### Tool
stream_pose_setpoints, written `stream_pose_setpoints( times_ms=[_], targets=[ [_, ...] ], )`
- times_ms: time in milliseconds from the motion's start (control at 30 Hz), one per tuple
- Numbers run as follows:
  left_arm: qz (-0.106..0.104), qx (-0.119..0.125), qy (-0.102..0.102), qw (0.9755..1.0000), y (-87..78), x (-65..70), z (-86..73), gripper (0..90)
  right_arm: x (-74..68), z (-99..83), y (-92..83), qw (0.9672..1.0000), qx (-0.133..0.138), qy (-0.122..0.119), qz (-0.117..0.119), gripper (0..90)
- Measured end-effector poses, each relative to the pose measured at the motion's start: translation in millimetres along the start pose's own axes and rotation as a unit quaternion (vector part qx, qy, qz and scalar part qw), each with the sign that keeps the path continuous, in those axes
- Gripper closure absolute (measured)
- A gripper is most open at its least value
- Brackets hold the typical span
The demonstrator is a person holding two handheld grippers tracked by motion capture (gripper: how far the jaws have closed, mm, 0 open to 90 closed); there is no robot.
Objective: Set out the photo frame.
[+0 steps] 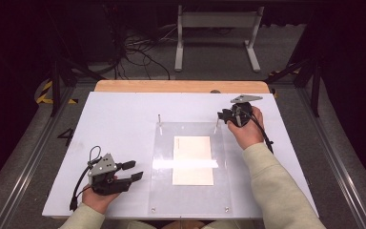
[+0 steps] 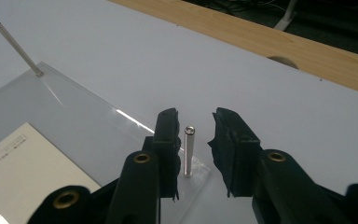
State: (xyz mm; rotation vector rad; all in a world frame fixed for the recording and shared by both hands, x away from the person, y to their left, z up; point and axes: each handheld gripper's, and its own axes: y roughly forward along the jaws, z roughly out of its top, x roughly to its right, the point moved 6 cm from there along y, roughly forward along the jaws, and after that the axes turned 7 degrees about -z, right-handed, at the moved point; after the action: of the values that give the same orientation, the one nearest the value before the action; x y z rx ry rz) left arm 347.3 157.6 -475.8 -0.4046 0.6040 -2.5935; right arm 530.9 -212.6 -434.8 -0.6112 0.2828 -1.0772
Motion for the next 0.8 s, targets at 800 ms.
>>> stream_pose_setpoints(
  times_ms=[800],
  targets=[
    [-0.002,-0.006,0.004,1.0000,1.0,3.0,-0.7,46.8,-4.0,-11.6,18.2,0.9998,0.015,0.004,0.011,85.2]
  ],
)
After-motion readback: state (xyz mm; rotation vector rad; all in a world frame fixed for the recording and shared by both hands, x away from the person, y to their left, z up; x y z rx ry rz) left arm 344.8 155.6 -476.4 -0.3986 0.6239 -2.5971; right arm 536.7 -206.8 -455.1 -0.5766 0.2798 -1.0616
